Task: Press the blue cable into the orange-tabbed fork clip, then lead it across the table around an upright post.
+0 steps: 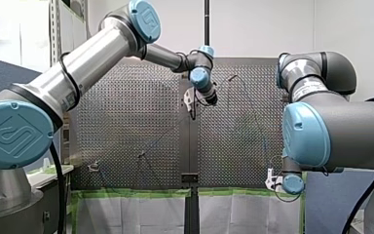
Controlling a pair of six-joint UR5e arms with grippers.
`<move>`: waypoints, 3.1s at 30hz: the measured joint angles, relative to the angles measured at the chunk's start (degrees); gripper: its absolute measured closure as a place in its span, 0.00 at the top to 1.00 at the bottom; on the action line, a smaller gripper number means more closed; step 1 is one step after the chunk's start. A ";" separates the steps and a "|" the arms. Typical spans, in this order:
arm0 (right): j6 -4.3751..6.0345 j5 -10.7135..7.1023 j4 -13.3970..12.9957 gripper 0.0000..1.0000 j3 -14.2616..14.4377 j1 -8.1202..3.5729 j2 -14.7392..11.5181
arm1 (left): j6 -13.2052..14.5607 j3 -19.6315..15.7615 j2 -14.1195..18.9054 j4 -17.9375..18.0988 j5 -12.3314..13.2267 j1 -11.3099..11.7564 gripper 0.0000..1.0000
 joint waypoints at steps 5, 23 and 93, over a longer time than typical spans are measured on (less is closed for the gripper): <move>-0.05 -0.15 0.05 0.00 -0.01 0.00 0.00 | -2.51 -0.02 0.64 -2.56 2.52 0.34 1.00; -0.09 -0.85 -0.04 0.00 0.01 0.00 -0.01 | -10.12 -0.05 4.89 -10.70 9.88 1.13 1.00; -0.88 -2.20 0.27 0.00 -0.69 0.22 -0.09 | 13.84 -0.92 10.89 0.33 10.80 -2.88 1.00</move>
